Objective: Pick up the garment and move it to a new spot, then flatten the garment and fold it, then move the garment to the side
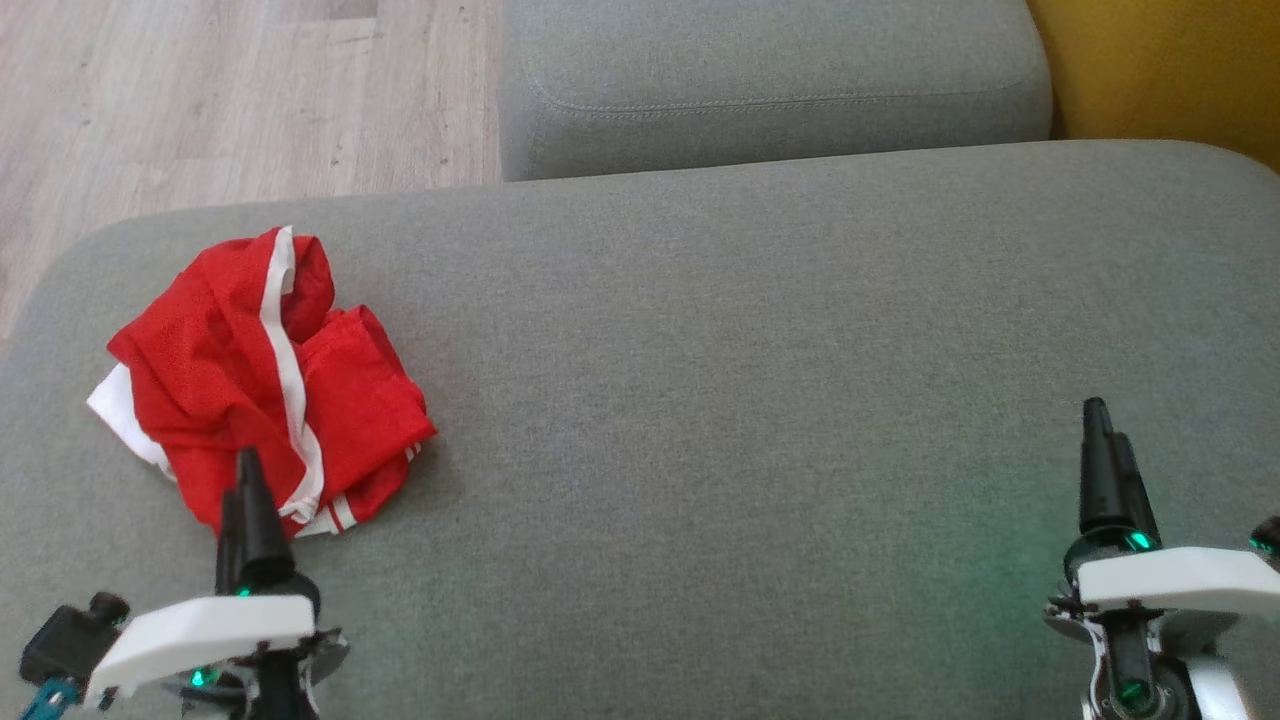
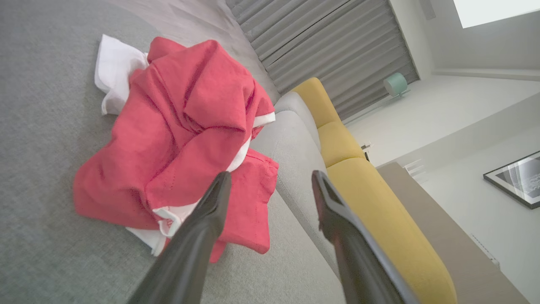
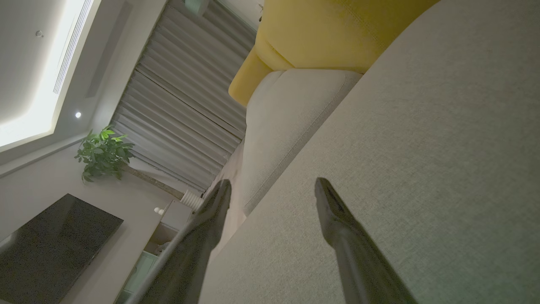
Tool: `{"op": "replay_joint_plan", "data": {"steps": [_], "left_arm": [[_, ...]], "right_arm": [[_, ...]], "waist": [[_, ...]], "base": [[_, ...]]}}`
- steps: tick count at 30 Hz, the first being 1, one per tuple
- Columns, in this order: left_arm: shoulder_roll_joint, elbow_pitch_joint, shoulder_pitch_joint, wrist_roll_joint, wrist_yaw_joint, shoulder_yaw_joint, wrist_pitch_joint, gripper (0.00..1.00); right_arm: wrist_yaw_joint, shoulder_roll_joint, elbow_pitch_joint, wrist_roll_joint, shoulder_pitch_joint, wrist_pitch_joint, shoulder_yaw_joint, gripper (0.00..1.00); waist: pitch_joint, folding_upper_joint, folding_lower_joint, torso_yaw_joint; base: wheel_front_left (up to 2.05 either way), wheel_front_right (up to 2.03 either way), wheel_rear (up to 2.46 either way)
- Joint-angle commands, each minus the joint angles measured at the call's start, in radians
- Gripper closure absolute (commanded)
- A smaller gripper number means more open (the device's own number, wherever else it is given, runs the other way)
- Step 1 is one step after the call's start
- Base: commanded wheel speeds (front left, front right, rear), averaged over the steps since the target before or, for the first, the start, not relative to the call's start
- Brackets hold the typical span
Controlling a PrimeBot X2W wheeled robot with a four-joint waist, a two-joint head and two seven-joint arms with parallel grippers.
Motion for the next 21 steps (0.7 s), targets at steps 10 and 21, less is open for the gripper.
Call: {"op": "replay_joint_plan", "data": {"steps": [10,21], "left_arm": [[0.008,-0.067,-0.04,0.229,-0.001,-0.063,-0.04,0.0],[0.038,-0.054,-0.05,0.436,0.018,-0.159,-0.069,0.0]], "right_arm": [[0.0,-0.008,-0.047,-0.205,-0.044,-0.042,0.047,0.0],[0.0,-0.008,-0.048,-0.384,-0.042,-0.071,0.064,0.0]], "waist": [[0.0,0.0,0.0,-0.003],[0.002,0.0,0.0,-0.004]], "base": [[0.0,0.0,0.0],[0.0,0.0,0.0]]}}
